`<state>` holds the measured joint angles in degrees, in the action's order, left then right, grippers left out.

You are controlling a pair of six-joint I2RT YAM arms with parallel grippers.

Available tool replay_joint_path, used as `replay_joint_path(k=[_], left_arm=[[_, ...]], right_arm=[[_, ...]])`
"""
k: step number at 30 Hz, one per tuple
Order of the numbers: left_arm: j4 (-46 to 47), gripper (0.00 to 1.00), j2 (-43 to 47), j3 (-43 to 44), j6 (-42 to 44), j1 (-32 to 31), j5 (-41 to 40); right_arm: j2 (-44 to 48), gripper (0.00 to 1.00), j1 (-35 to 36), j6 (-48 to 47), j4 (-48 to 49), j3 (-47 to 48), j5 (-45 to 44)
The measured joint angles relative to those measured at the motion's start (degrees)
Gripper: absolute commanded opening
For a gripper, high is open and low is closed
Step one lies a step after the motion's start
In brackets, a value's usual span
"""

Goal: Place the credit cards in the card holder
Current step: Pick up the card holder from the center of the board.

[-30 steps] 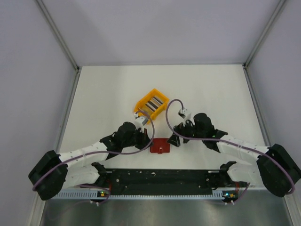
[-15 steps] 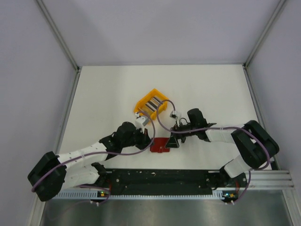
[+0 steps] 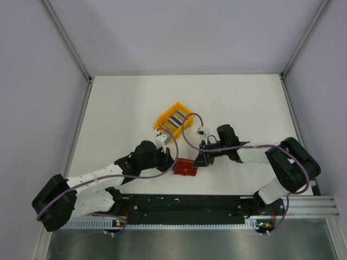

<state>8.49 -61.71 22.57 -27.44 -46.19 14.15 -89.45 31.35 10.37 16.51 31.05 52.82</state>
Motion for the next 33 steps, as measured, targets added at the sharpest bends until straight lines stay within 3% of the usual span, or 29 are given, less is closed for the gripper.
replay_joint_path(k=[3, 6, 9, 12, 16, 20, 33], left_arm=[[-0.1, 0.09, 0.0, 0.0, -0.8, 0.0, -0.9], [-0.2, 0.30, 0.0, 0.0, -1.4, 0.0, -2.3], [-1.2, 0.66, 0.0, 0.0, -2.4, 0.0, -4.0], [-2.5, 0.84, 0.4, 0.0, -3.0, 0.1, -4.9], [-2.5, 0.93, 3.7, -0.1, -4.4, 1.4, -4.5], [-1.2, 0.96, 6.8, -0.2, -5.1, 3.6, -1.4], [3.7, 0.98, 5.5, 1.9, -5.4, 12.6, 25.5]], right_arm=[[2.4, 0.23, 0.0, 0.2, -0.7, -1.2, 0.0], [5.4, 0.15, 0.0, -0.1, -1.6, -1.5, 0.0], [7.9, 0.12, 0.0, -0.7, -3.5, -1.4, 0.0], [9.2, 0.11, 0.0, -0.9, -5.5, -1.4, -0.1], [11.1, 0.10, 0.0, -0.9, -8.5, -1.4, 0.0], [14.0, 0.10, 0.0, -0.5, -10.1, -1.4, 1.2], [20.3, 0.12, 0.0, 1.1, -17.2, 5.1, 9.0]])
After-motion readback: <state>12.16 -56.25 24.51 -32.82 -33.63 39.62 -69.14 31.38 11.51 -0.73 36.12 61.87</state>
